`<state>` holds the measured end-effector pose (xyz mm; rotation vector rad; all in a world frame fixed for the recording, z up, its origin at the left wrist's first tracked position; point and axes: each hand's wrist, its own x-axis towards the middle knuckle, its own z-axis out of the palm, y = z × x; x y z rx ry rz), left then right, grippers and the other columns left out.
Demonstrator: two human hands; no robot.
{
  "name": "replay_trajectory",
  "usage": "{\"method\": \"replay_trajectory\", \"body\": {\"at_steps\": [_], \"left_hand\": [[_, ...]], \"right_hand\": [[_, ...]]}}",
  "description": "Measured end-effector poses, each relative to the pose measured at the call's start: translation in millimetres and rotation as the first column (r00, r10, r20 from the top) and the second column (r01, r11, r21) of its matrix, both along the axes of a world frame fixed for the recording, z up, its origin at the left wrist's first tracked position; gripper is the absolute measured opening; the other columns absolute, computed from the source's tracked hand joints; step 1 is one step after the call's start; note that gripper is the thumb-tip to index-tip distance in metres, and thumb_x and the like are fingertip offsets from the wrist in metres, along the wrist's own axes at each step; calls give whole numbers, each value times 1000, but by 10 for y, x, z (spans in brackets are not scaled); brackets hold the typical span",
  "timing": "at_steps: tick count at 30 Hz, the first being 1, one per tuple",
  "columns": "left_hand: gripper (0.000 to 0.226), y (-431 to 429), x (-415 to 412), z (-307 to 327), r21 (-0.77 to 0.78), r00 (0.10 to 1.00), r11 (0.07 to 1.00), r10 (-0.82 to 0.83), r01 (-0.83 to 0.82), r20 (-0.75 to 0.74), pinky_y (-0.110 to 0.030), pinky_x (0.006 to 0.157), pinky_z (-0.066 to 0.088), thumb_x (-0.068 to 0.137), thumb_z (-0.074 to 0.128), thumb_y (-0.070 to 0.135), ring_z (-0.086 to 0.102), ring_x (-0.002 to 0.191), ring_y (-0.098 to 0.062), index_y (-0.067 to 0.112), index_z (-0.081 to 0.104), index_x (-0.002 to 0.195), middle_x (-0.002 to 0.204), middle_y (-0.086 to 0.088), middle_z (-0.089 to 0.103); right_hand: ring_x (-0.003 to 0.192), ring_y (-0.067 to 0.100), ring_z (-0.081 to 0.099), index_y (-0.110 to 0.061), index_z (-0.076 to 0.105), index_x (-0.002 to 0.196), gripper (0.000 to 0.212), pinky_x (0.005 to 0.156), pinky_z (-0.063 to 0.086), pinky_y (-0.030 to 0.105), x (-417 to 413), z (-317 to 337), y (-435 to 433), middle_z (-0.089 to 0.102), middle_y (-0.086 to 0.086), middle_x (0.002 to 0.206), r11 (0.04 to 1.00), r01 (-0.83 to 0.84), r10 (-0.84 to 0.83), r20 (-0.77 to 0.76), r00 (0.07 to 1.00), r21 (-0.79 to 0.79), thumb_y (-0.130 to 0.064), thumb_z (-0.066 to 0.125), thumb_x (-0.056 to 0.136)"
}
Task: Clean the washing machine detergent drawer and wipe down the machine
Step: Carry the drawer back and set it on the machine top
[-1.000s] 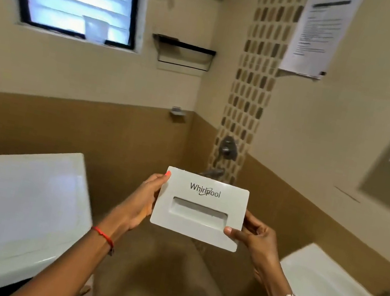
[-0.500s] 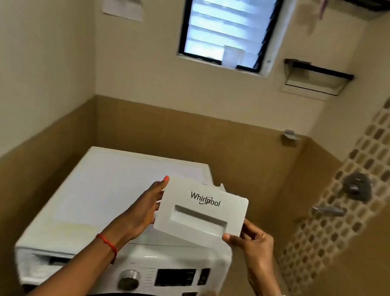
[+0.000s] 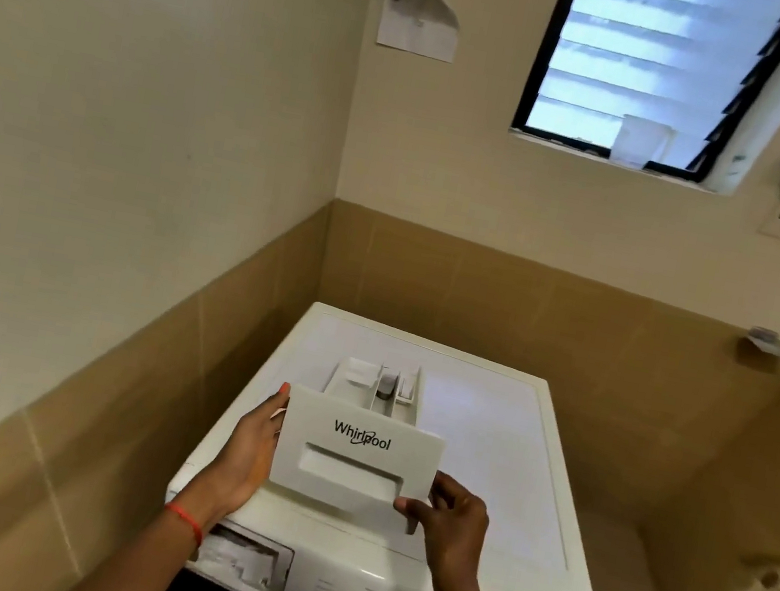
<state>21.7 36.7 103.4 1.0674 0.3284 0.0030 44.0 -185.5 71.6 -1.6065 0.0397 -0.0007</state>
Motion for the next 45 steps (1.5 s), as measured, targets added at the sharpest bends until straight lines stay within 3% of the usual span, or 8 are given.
{"method": "replay_trajectory", "body": {"at_steps": [6,11,19,25,30,35,42,45], "left_hand": [[40,365,334,-233,-100,996,991,87,-89,-22,-40,76,50,96,36,41,66,91,-23,16,60,115,96,-7,72],[39,529,525,-439,-152,984,972,175,-178,-34,-38,78,47,98,34,38,65,90,-23,13,58,115,87,-4,75],[39,726,623,-659,-5,970,974,224,-225,-90,-31,74,44,97,34,40,61,87,-20,17,65,99,81,-2,73],[44,814,604,-755,12,969,975,220,-220,-117,-33,81,44,96,35,43,60,90,-23,13,66,104,96,-12,68],[43,774,576,-708,91,970,977,203,-192,-133,-29,75,43,97,32,42,59,85,-21,17,66,94,87,-8,68],[39,752,616,-599,222,939,937,308,-271,-151,-25,69,40,92,45,44,55,87,-22,10,61,101,92,-12,62],[44,588,585,-295,538,944,784,321,-310,78,-40,97,42,90,55,38,45,120,-27,24,38,127,126,-4,45],[43,336,410,-190,685,954,667,255,-292,159,-51,115,20,91,54,34,25,138,-31,22,38,129,146,-7,33]], "right_hand": [[70,8,65,0,73,94,43,53,48,16,395,-288,412,75,3,90,998,-34,34,-15,999,-46,19,72,55],[84,1,67,-17,74,96,47,76,55,19,566,-438,644,70,-26,85,988,-71,69,-15,997,-135,11,75,58],[77,-13,61,-28,68,79,44,72,46,4,636,-582,848,68,-31,78,969,-120,115,-32,993,-214,10,76,60],[73,-15,58,-31,63,76,46,73,42,0,596,-675,917,64,-35,72,956,-124,129,3,992,-266,11,75,63],[94,-18,58,-37,60,101,58,81,43,1,559,-676,939,62,-42,85,951,-146,156,15,988,-274,10,73,68],[115,6,53,-19,40,138,67,95,39,11,484,-529,940,55,-9,127,947,-175,192,36,981,-270,-5,68,79],[136,14,34,-19,36,142,58,113,29,35,367,-276,822,38,-2,146,947,-101,126,64,990,-306,-27,59,89],[138,13,30,-18,35,142,54,115,26,34,227,-174,702,34,-1,148,940,-55,98,111,989,-338,-28,54,92]]}}
